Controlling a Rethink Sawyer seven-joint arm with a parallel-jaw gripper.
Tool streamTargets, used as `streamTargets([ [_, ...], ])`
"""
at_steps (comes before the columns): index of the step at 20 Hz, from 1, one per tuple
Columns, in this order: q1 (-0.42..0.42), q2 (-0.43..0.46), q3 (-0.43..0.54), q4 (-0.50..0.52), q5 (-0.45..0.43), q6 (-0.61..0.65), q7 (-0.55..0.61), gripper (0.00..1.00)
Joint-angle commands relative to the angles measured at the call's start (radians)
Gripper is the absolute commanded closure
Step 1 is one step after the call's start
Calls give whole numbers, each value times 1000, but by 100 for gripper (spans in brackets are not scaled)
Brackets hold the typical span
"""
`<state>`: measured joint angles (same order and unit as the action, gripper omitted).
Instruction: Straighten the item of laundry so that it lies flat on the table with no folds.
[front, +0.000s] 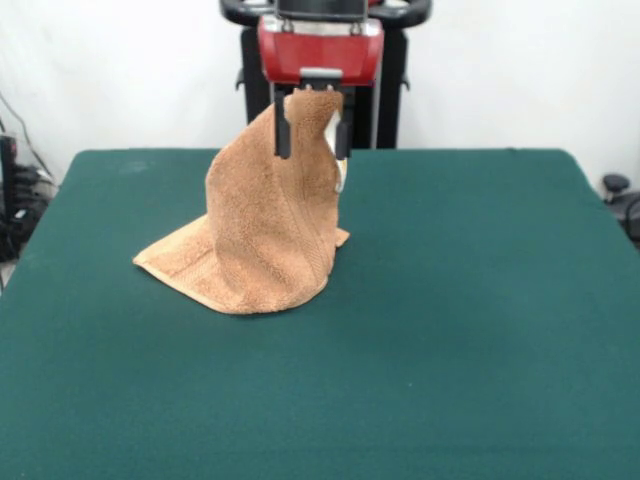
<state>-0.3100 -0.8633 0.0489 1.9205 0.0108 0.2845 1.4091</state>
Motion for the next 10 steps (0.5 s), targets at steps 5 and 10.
streamTargets([
  [5,80,97,-18,-106,74,42,248,0],
  [10,90,94,-25,-119,89,70,244,0],
])
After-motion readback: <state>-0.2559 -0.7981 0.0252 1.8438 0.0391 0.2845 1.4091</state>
